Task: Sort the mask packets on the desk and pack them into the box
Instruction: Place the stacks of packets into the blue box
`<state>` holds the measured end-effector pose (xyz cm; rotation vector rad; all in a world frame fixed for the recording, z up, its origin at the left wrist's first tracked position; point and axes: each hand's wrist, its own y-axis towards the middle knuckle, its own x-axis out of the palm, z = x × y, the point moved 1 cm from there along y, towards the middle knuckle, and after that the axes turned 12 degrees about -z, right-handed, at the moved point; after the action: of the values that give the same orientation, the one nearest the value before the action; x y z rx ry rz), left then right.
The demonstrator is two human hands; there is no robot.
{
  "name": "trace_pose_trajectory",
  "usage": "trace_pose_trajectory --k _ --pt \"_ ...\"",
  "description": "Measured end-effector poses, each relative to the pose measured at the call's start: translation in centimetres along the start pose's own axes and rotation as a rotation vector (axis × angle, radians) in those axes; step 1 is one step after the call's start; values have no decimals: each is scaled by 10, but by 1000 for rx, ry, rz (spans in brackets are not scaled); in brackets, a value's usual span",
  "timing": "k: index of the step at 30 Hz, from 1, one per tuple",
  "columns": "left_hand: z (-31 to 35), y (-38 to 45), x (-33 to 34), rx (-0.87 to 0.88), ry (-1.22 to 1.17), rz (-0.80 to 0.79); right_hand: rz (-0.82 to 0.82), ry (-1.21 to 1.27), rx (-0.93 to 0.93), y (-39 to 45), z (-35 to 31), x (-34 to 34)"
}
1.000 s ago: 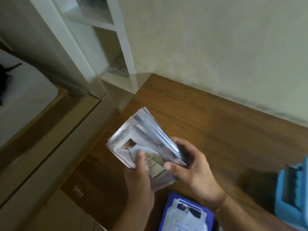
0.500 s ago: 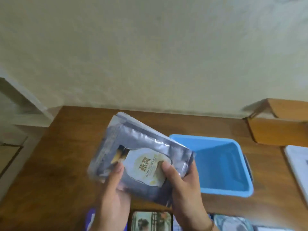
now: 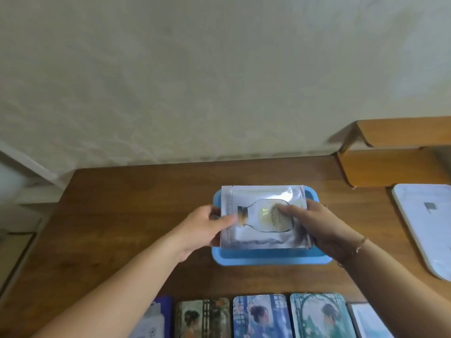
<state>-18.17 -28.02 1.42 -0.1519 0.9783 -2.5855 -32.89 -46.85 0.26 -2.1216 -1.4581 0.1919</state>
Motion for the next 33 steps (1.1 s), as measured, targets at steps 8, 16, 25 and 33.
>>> trace_pose_trajectory --k 8,16,25,33 --pt "5 20 14 -34 710 106 119 -102 237 33 28 -14" --pt "10 39 40 -303 1057 157 157 -150 532 65 47 -10" --pt "3 50 41 90 1500 193 214 -374 523 78 60 2" --pt "-15 96 33 30 1461 -80 106 -433 537 66 62 1"
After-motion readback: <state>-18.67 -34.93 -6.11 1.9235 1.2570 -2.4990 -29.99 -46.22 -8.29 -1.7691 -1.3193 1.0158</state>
